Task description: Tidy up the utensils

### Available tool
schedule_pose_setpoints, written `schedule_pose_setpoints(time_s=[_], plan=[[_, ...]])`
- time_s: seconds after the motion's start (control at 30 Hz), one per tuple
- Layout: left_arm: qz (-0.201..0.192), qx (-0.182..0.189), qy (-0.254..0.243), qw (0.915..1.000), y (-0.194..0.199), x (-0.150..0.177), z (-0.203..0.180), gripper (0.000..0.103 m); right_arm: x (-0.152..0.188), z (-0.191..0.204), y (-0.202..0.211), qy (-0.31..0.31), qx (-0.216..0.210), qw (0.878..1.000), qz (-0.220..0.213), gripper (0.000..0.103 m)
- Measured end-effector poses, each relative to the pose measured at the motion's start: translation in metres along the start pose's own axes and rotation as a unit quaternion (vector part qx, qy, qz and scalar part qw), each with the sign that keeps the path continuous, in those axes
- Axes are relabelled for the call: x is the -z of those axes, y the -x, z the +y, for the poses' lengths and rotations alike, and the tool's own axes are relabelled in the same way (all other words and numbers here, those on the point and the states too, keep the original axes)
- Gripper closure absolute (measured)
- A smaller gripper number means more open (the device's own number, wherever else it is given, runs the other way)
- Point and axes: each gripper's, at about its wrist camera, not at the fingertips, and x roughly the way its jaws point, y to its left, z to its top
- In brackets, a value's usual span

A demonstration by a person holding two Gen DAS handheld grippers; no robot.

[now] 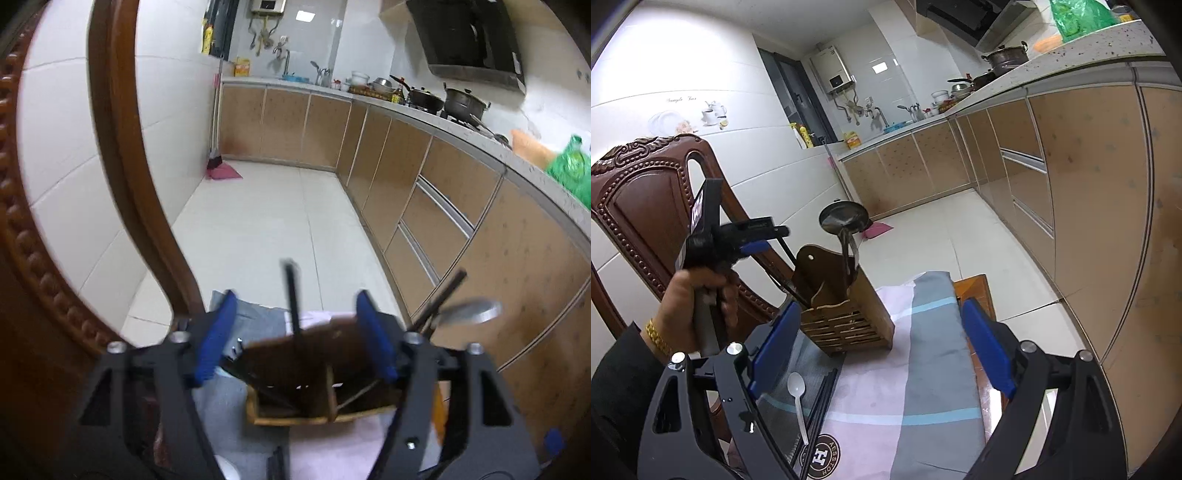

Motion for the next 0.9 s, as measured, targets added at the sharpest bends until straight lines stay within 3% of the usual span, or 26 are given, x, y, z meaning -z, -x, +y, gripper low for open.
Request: schedule_pose_setpoints(time_s=[0.13, 0.23, 0.33, 0.43, 0.5, 0.63, 0.7, 0.9], plan=[[-0.017, 0.004, -0.027, 0.9995, 0.045, 0.027, -0.003, 0.027, 0.0, 0.003, 0.004, 0.004, -0.004, 1.0, -0.003, 0.016], [-0.028, -0.028, -0.049, 0.998, 0.085, 0.067, -0.003, 0.023, 0.001, 0.005, 0.005, 0.009, -0.01, 1.0, 0.005, 0.016], [0.0, -0.042, -0.051, 0.9978, 0.1, 0.109, 0.003, 0.023, 0.005, 0.01, 0.006, 0.015, -0.014, 1.0, 0.012, 0.016], [0.043, -0.05, -0.047, 0.9967, 0.092, 0.151, 0.012, 0.023, 0.009, 0.016, 0.006, 0.021, -0.018, 0.999, 0.019, 0.016], [0.08, -0.053, -0.022, 0.9951, 0.076, 0.172, 0.022, 0.039, 0.013, 0.022, 0.004, 0.027, -0.024, 0.999, 0.029, 0.016], [0.12, -0.064, 0.007, 0.9907, 0.056, 0.205, 0.047, 0.051, 0.022, 0.033, -0.001, 0.047, -0.025, 0.997, 0.048, 0.016], [0.137, -0.069, 0.015, 0.9881, 0.044, 0.21, 0.052, 0.057, 0.027, 0.037, -0.007, 0.062, -0.015, 0.996, 0.06, 0.016], [0.159, -0.078, 0.034, 0.9837, 0.006, 0.209, 0.056, 0.062, 0.043, 0.042, -0.032, 0.076, -0.006, 0.991, 0.11, 0.016]])
